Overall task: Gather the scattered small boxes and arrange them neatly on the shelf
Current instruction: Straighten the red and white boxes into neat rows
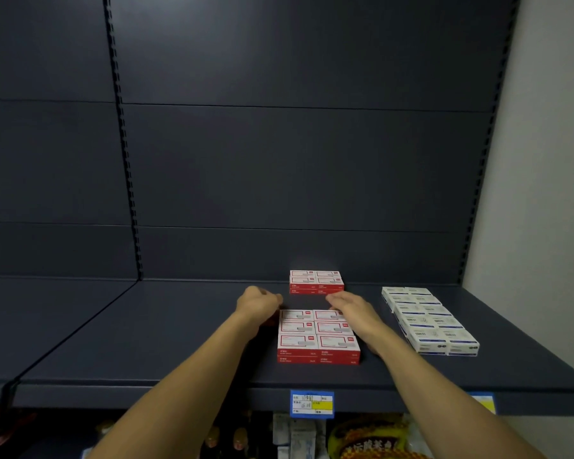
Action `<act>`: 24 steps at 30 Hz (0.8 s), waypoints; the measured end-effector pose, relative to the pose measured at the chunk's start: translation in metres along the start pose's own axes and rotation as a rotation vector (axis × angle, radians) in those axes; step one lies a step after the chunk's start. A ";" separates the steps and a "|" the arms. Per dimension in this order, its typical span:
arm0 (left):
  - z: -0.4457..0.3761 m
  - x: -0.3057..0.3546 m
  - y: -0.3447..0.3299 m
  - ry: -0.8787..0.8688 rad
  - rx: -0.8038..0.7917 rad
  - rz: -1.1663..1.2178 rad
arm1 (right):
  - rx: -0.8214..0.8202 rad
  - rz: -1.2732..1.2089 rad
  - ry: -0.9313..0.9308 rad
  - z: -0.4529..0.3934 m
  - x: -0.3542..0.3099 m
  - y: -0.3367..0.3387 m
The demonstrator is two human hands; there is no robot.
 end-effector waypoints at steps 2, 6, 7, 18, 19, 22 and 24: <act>-0.003 0.000 0.001 -0.001 0.011 0.003 | 0.016 -0.020 0.012 -0.001 0.000 0.001; -0.013 0.001 0.001 -0.005 0.037 0.023 | 0.149 -0.109 0.000 -0.010 0.005 0.004; -0.016 0.001 0.000 -0.012 0.046 0.033 | 0.213 -0.133 -0.012 -0.014 0.009 0.005; -0.039 0.007 -0.018 -0.105 0.118 0.166 | 0.494 -0.003 -0.075 -0.054 0.034 0.008; -0.042 0.008 -0.019 -0.110 0.125 0.154 | 0.505 0.003 -0.082 -0.058 0.036 0.008; -0.052 0.013 -0.024 -0.127 0.143 0.100 | 0.526 0.014 -0.096 -0.072 0.042 0.008; -0.057 0.017 -0.027 -0.130 0.149 0.055 | 0.525 0.030 -0.092 -0.079 0.044 0.009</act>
Point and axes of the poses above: each hand's wrist, its own z-axis away from the middle knuckle, its own y-axis out of the back of the hand, x = y × z, the point moved 2 cm from there along -z, towards the middle knuckle, and after that the axes turned 12 degrees about y, right-handed, at the moved point
